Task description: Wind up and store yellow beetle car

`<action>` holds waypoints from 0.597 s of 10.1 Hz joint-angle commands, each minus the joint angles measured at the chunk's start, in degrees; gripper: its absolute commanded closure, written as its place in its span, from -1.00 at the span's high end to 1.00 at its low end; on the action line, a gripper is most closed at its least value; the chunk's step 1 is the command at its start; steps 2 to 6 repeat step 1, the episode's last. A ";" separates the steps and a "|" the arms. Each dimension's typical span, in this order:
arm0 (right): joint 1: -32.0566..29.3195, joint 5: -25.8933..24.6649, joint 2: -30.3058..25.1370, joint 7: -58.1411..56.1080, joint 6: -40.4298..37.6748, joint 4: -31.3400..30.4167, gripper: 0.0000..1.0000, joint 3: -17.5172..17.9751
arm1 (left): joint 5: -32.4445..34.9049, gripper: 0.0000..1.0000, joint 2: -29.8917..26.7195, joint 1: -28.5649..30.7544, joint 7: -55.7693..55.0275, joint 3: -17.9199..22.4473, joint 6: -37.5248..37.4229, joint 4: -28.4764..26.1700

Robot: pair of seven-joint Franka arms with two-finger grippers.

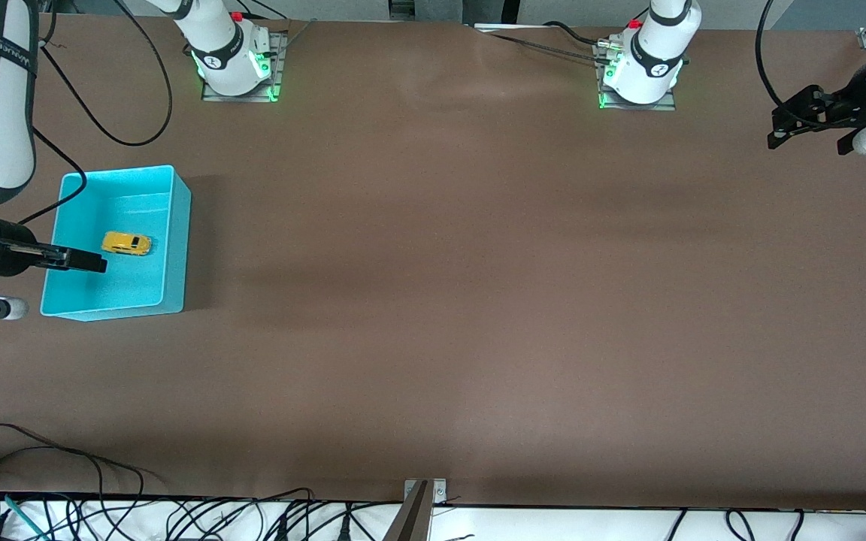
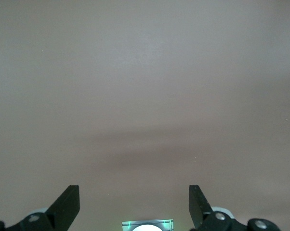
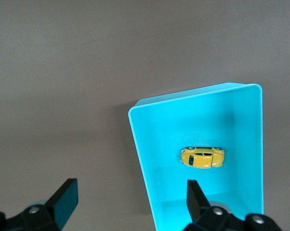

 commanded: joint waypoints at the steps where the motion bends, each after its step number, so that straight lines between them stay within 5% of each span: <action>1: -0.03 -0.84 -0.54 0.00 -0.73 -0.13 1.00 0.04 | 0.41 1.00 0.76 0.22 0.42 -0.01 -1.38 2.08; 6: -0.03 -0.84 -0.54 0.00 -0.73 -0.13 1.00 0.04 | 0.41 1.00 0.76 0.22 0.42 -0.01 -1.38 2.08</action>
